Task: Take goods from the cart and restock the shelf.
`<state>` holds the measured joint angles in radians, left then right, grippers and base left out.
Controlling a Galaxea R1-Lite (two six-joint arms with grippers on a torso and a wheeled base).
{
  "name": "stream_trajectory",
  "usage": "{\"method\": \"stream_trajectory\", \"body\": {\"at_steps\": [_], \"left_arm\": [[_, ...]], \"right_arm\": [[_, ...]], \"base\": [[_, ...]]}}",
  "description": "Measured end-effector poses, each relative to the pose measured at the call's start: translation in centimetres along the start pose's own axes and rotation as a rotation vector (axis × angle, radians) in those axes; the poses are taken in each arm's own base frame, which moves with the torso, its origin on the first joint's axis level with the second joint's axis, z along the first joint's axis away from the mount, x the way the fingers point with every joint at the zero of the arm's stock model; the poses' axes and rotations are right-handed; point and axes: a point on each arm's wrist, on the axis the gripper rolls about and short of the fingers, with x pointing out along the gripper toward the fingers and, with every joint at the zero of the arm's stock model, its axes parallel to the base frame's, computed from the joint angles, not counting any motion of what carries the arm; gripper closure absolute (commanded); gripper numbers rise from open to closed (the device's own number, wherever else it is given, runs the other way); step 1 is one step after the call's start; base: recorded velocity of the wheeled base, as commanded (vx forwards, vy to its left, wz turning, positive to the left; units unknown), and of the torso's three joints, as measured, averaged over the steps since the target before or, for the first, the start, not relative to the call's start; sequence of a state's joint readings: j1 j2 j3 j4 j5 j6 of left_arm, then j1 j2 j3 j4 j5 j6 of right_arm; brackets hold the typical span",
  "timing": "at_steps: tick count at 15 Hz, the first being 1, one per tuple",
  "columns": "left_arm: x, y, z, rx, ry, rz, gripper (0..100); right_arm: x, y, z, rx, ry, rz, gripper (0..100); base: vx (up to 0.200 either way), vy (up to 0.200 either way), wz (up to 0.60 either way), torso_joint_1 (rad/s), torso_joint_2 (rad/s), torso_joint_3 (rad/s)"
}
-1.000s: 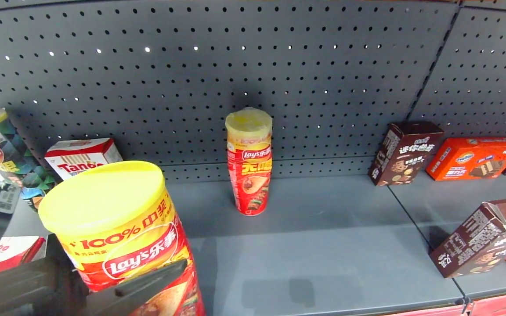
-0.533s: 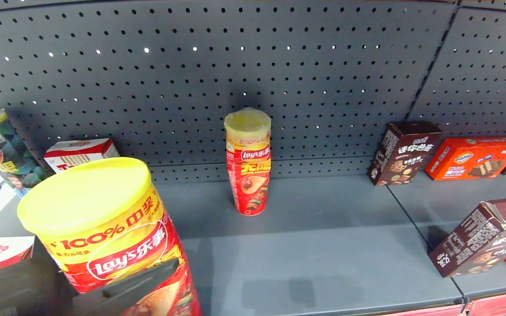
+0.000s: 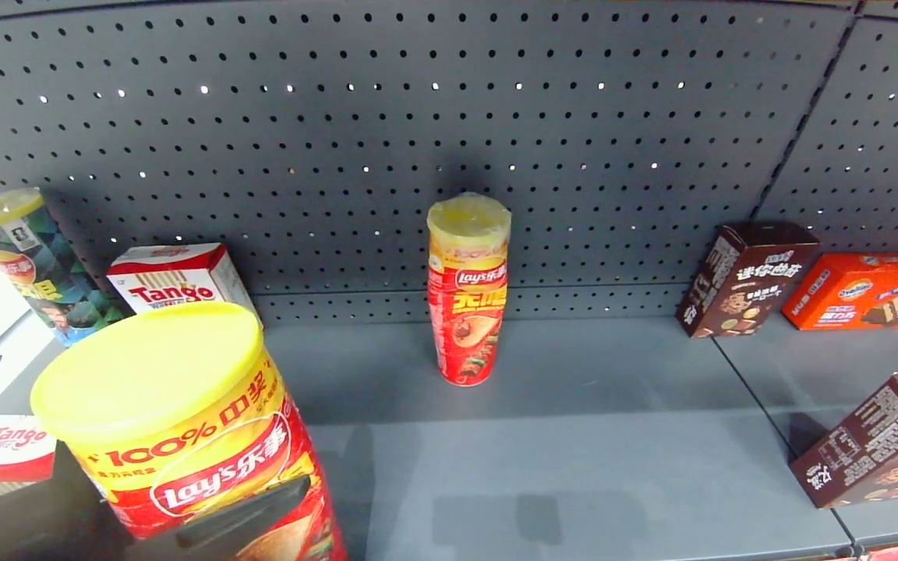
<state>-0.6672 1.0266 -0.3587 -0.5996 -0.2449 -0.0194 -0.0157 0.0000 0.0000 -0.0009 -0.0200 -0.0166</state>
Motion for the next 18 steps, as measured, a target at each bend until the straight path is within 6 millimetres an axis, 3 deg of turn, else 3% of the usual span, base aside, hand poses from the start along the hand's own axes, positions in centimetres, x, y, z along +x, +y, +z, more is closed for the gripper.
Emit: {"method": "stream_trajectory", "body": {"at_steps": [5,6,8,11,15,18], "left_arm": [[-0.2,0.0,-0.2,-0.001,0.004,-0.001,100],[-0.3,-0.1,-0.2,0.0,-0.001,-0.002,100],[-0.5,-0.1,-0.2,0.004,-0.006,-0.001,100],[-0.6,-0.2,-0.2,0.004,-0.007,-0.001,100],[-0.7,-0.1,-0.2,0.004,-0.014,0.005,100],[-0.9,-0.1,-0.1,0.006,-0.019,0.009,100]], "right_arm": [[0.0,0.1,0.2,-0.04,-0.008,0.042,0],[-0.3,0.1,1.1,-0.015,-0.039,0.06,0],[-0.8,0.0,4.5,0.049,-0.093,0.101,0],[-0.6,-0.1,10.2,-0.01,-0.12,0.178,0],[2.5,0.4,15.8,-0.156,-0.09,0.353,0],[5.9,1.2,17.9,-0.168,-0.052,0.494,0]], "base": [[0.0,0.0,0.0,0.0,0.0,0.0],[0.0,0.0,0.0,0.0,0.0,0.0],[0.0,0.0,0.0,0.0,0.0,0.0],[0.0,0.0,0.0,0.0,0.0,0.0],[0.0,0.0,0.0,0.0,0.0,0.0],[0.0,0.0,0.0,0.0,0.0,0.0]]}}
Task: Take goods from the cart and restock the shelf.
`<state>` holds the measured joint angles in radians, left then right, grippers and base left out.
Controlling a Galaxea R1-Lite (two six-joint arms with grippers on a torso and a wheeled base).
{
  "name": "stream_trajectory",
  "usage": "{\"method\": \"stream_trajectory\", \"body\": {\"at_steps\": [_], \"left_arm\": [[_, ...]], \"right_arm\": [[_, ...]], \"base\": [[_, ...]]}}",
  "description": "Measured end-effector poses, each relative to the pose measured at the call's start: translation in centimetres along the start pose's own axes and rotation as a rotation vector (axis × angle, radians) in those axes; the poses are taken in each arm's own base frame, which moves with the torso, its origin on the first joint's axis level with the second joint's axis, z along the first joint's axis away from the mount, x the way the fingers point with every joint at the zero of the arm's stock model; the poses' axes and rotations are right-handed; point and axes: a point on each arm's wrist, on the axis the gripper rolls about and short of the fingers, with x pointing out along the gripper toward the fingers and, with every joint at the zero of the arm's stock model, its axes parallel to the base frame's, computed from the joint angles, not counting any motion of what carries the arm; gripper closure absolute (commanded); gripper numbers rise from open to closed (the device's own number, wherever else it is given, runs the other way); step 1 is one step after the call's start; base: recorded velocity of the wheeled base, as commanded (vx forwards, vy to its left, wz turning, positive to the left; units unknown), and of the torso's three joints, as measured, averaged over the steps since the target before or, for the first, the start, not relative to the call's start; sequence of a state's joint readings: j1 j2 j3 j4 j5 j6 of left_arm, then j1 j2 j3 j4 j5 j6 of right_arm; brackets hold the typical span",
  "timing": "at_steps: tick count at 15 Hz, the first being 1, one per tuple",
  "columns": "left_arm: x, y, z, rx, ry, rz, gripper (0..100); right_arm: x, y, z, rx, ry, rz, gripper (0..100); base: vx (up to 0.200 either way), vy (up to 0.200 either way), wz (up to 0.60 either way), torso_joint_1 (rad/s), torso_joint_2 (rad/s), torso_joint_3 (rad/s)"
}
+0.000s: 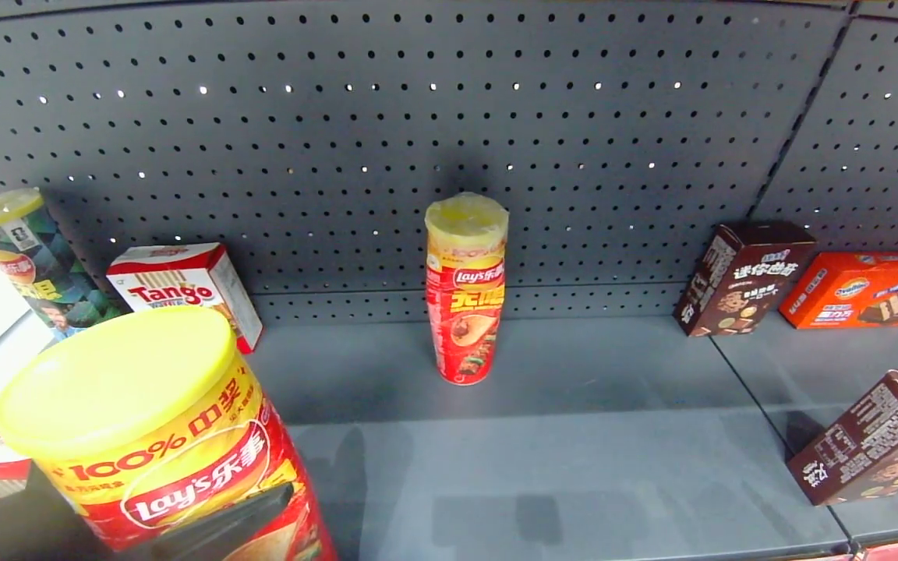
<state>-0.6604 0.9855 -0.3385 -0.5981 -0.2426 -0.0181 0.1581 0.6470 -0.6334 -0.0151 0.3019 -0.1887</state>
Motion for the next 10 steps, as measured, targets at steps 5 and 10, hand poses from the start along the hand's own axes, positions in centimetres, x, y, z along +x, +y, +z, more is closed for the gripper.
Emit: {"method": "stream_trajectory", "body": {"at_steps": [5,10], "left_arm": [[-0.1,0.0,0.1,0.004,-0.006,-0.004,100],[-0.1,0.1,0.7,0.008,-0.026,0.004,100]], "right_arm": [[6.8,-0.3,0.9,0.023,0.048,0.207,0],[13.6,0.4,0.9,0.039,0.097,0.321,0]], "base": [[0.0,0.0,0.0,0.0,0.0,0.0],[0.0,0.0,0.0,0.0,0.0,0.0]]}}
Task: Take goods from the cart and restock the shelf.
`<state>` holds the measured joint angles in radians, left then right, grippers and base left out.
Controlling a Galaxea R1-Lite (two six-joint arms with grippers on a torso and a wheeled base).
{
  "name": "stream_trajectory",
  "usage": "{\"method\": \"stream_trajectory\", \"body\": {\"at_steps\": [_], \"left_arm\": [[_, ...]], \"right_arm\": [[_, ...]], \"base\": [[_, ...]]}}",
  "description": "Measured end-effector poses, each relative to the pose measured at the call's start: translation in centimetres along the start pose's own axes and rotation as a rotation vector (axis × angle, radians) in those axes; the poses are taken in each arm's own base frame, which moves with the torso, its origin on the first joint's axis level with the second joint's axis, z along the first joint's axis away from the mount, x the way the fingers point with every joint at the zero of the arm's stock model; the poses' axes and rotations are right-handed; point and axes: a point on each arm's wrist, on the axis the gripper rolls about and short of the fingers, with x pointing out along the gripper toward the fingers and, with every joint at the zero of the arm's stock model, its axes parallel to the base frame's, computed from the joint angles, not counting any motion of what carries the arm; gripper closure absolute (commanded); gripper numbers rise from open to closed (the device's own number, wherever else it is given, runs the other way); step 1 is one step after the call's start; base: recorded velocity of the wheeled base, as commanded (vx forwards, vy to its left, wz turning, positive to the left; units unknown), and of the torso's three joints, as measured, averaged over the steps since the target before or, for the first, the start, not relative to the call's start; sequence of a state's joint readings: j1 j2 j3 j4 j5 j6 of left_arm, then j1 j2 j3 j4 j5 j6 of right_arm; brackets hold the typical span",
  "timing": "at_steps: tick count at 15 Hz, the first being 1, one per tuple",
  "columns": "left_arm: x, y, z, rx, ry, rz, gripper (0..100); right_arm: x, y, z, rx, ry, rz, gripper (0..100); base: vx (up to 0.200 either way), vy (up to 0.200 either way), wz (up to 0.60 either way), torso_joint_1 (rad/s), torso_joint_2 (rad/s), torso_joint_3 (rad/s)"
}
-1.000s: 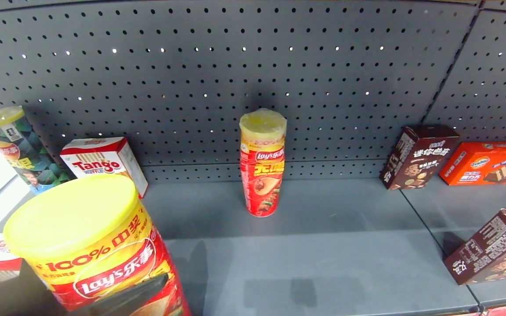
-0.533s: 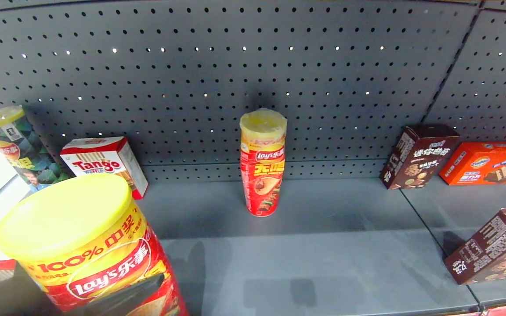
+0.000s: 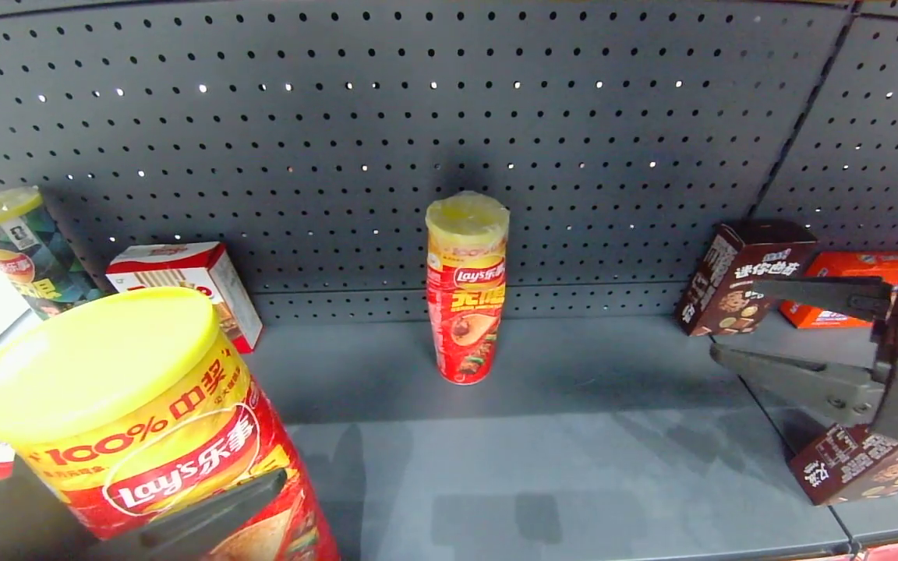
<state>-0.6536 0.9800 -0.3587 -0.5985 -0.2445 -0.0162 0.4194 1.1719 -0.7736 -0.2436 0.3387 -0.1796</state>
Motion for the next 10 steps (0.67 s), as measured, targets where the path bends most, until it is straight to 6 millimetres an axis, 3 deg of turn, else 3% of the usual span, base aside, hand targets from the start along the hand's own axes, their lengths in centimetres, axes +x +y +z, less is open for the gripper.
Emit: {"method": "stream_trajectory", "body": {"at_steps": [4,10], "left_arm": [[0.0,0.1,-0.1,-0.005,0.003,0.008,100],[-0.1,0.1,0.0,-0.009,-0.003,0.007,100]], "right_arm": [[4.6,-0.8,1.6,-0.011,-0.004,0.068,0],[11.3,-1.8,2.0,-0.08,-0.029,0.179,0]], "base": [[0.0,0.0,0.0,0.0,0.0,0.0],[0.0,0.0,0.0,0.0,0.0,0.0]]}}
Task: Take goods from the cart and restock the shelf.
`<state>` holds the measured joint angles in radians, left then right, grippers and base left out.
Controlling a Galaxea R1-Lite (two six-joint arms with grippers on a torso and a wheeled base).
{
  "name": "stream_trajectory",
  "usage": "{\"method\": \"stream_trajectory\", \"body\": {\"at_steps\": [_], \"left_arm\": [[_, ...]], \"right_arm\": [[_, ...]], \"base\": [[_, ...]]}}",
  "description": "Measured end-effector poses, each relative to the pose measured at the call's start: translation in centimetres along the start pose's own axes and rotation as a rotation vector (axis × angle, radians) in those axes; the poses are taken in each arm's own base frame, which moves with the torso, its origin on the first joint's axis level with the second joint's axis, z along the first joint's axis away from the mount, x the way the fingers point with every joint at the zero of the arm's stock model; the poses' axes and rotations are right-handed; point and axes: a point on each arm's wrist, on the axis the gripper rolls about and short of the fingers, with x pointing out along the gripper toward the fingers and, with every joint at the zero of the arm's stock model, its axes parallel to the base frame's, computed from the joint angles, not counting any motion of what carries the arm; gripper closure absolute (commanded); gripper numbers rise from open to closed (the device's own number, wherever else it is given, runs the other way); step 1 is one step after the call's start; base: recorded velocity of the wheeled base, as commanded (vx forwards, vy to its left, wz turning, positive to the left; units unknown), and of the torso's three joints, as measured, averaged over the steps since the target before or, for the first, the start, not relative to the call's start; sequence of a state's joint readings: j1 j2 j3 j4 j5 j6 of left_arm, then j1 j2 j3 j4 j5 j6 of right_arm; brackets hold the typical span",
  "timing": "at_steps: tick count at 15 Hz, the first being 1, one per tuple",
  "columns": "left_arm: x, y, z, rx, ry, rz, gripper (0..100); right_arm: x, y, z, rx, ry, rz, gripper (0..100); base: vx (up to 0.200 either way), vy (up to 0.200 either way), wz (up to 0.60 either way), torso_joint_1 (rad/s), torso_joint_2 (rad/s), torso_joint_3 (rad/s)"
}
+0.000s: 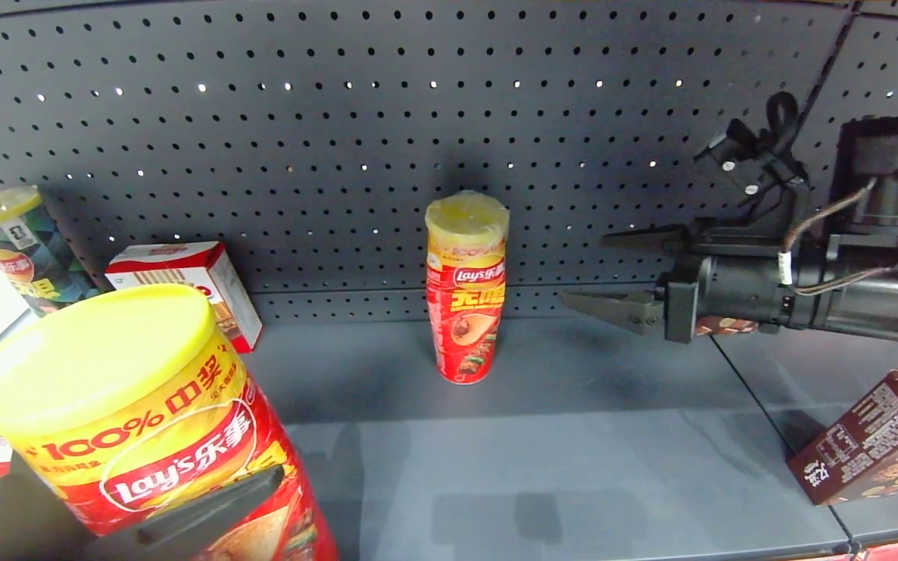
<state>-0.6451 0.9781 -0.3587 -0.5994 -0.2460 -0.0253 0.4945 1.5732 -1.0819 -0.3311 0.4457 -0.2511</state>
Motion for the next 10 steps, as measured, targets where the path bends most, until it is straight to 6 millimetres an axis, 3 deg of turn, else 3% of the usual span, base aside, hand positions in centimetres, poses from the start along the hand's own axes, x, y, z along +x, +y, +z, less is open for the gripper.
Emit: {"method": "stream_trajectory", "body": {"at_steps": [5,10], "left_arm": [[0.0,0.0,0.2,-0.033,-0.008,-0.001,100],[0.0,0.1,0.3,-0.036,-0.01,0.003,100]], "right_arm": [[4.5,-1.8,-0.2,-0.038,-0.095,0.147,0],[6.6,-2.3,-1.8,-0.031,-0.093,0.204,0]], "base": [[0.0,0.0,0.0,0.0,0.0,0.0],[0.0,0.0,0.0,0.0,0.0,0.0]]}}
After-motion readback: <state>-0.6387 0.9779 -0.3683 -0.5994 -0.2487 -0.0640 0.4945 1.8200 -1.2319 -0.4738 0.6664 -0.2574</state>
